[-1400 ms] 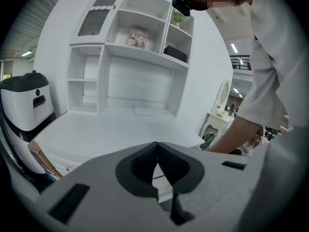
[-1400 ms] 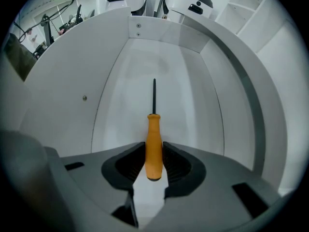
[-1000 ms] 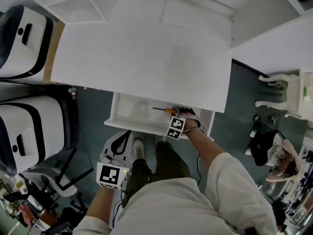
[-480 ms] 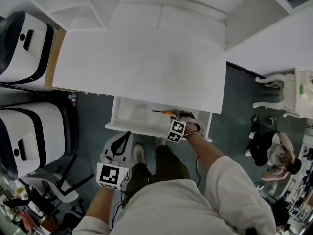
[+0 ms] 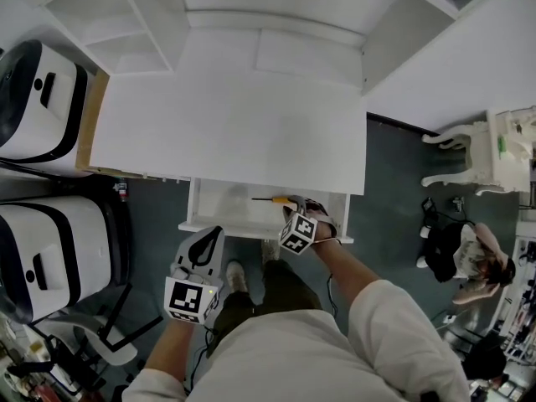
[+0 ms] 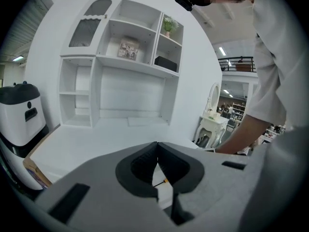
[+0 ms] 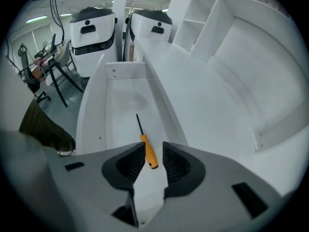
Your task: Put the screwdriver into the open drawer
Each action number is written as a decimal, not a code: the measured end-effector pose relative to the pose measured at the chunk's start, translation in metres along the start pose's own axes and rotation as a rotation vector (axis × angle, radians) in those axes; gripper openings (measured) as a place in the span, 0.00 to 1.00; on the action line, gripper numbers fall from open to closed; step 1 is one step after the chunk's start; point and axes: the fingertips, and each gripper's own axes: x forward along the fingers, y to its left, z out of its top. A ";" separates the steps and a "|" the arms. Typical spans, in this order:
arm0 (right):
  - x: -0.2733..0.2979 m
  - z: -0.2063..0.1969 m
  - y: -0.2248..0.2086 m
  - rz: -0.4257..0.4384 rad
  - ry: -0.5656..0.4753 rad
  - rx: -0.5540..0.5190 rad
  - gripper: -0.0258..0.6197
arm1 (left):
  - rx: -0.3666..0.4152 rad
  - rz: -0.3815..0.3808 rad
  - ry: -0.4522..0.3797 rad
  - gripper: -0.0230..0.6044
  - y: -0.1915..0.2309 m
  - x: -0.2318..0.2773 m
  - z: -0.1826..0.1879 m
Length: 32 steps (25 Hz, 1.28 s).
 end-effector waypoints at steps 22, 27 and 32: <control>-0.209 0.039 -0.061 -0.240 -0.413 0.497 0.19 | 0.117 -0.085 -0.096 0.04 -0.025 -0.012 0.057; -0.264 0.048 -0.070 -0.310 -0.530 0.576 0.18 | 0.136 -0.100 -0.120 0.04 -0.030 -0.017 0.072; -0.308 0.047 -0.074 -0.374 -0.607 0.611 0.16 | 0.151 -0.107 -0.143 0.04 -0.033 -0.021 0.083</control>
